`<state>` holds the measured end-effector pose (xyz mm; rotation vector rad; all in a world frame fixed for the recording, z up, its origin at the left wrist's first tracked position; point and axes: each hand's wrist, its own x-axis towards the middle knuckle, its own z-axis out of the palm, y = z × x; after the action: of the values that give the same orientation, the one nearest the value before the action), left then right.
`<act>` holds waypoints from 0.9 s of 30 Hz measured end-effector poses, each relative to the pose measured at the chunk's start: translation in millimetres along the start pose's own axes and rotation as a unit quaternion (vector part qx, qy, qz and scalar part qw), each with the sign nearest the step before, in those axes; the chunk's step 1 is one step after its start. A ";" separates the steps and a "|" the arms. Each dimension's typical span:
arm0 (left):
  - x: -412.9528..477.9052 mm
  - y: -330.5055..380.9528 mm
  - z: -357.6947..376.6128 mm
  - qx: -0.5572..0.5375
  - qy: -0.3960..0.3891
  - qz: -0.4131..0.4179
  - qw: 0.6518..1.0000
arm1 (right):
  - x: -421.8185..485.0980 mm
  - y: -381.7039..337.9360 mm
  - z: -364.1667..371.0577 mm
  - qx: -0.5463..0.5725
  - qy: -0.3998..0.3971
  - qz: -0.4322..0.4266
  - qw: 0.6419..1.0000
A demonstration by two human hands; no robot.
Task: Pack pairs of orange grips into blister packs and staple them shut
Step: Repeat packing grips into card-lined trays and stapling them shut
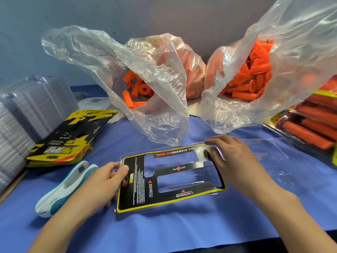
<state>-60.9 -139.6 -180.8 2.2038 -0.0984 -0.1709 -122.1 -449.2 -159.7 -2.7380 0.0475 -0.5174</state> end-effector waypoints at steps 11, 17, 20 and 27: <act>-2.4 1.9 0.7 0.016 0.002 0.020 1.000 | -9.0 7.3 0.0 -0.004 -0.043 0.016 0.999; -3.7 2.9 1.9 0.026 0.005 0.026 0.999 | -8.9 8.6 0.3 0.016 -0.049 0.017 0.999; -2.4 2.9 1.9 0.025 0.009 0.019 0.999 | -8.2 8.8 -0.4 0.035 -0.046 0.016 0.998; -3.0 3.5 2.9 0.011 0.011 0.005 1.000 | -6.5 7.5 -5.7 0.088 -0.003 0.008 0.996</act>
<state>-64.3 -143.6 -179.4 2.2261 -0.0991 -0.1396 -129.9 -457.6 -159.6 -2.5650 0.0214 -0.4841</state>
